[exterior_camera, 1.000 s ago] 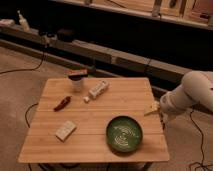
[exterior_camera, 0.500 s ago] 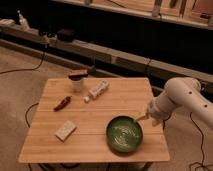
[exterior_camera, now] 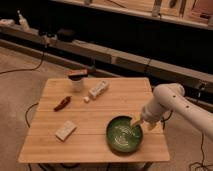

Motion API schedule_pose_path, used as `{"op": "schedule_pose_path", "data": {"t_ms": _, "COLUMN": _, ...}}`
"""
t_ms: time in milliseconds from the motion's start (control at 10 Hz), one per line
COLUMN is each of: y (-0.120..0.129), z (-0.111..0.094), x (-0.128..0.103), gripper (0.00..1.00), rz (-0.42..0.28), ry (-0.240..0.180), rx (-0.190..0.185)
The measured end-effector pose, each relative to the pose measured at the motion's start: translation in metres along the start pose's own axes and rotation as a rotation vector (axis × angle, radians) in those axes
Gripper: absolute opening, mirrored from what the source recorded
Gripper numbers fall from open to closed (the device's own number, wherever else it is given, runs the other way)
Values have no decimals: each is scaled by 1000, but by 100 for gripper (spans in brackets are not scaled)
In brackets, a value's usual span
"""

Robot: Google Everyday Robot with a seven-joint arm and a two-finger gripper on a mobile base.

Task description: Drag the ceramic bowl in a circle

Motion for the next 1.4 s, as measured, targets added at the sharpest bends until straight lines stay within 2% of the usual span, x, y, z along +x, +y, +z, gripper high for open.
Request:
{"op": "schedule_pose_path", "data": {"t_ms": 300, "y": 4, "z": 35, "x": 2, "gripper": 65, "rz": 28, "ry": -33, "rx": 55}}
{"op": "schedule_pose_path", "data": {"t_ms": 400, "y": 10, "z": 48, "x": 5, "gripper": 57, "rz": 48, "ry": -40, "rx": 77}}
{"op": "schedule_pose_path", "data": {"t_ms": 600, "y": 24, "z": 50, "x": 12, "gripper": 35, "rz": 95, "ry": -40, "rx": 64}}
{"op": "schedule_pose_path", "data": {"t_ms": 900, "y": 51, "z": 41, "x": 18, "gripper": 5, "rz": 218, "ry": -55, "rx": 52}}
{"op": "schedule_pose_path", "data": {"t_ms": 1000, "y": 66, "z": 34, "x": 23, "gripper": 1, "rz": 267, "ry": -48, "rx": 44}}
{"op": "schedule_pose_path", "data": {"t_ms": 1100, "y": 78, "z": 29, "x": 25, "gripper": 0, "rz": 303, "ry": -42, "rx": 36}}
{"op": "schedule_pose_path", "data": {"t_ms": 1200, "y": 113, "z": 14, "x": 31, "gripper": 0, "rz": 397, "ry": -23, "rx": 14}}
{"op": "schedule_pose_path", "data": {"t_ms": 1300, "y": 144, "z": 1, "x": 36, "gripper": 0, "rz": 481, "ry": 0, "rx": 10}}
{"op": "schedule_pose_path", "data": {"t_ms": 1400, "y": 160, "z": -6, "x": 41, "gripper": 0, "rz": 525, "ry": 15, "rx": 10}}
